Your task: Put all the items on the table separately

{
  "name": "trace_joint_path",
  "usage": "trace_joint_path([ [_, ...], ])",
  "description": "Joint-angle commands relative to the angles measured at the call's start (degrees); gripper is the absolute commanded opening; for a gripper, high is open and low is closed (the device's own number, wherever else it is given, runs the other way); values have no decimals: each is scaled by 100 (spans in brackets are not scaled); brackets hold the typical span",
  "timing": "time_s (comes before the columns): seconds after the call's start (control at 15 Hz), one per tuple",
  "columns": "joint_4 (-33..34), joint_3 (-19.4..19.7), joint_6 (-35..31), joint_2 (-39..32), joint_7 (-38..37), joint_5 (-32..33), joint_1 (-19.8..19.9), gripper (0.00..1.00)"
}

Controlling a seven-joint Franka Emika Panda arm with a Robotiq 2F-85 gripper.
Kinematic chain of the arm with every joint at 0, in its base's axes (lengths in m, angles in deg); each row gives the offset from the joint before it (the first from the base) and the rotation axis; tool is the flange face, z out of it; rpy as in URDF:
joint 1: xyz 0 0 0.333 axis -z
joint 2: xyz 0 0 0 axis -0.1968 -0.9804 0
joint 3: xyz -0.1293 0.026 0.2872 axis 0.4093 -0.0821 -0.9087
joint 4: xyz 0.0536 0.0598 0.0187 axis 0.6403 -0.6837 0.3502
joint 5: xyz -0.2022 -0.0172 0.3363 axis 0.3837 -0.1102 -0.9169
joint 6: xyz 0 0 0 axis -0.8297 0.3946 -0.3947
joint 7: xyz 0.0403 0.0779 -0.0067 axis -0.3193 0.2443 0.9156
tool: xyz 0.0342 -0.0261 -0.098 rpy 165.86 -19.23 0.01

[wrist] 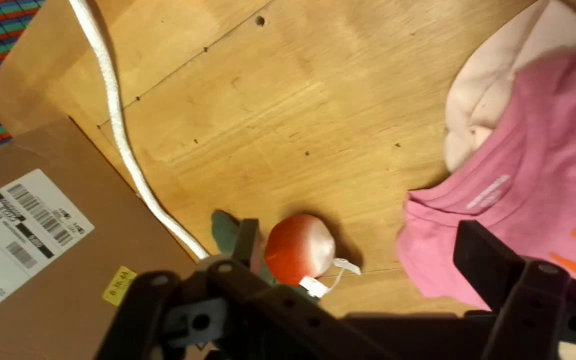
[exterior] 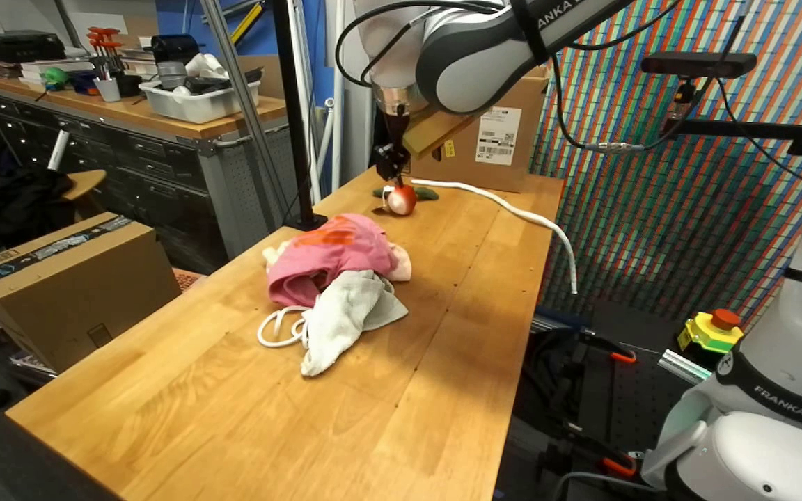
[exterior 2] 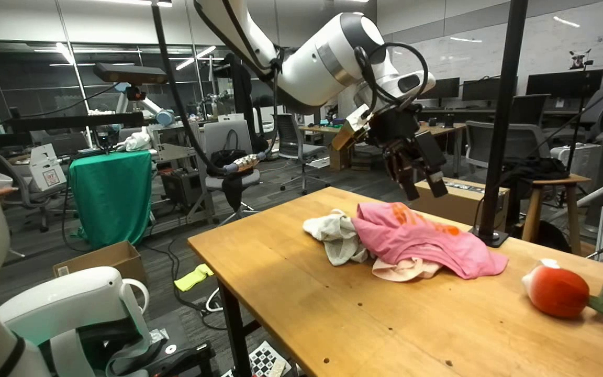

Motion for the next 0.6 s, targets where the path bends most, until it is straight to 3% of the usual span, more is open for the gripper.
trace_joint_path([
  [0.0, -137, -158, -435, 178, 712, -533, -33, 100],
  [0.53, -243, -473, -673, -38, 1571, -1489, -339, 100],
])
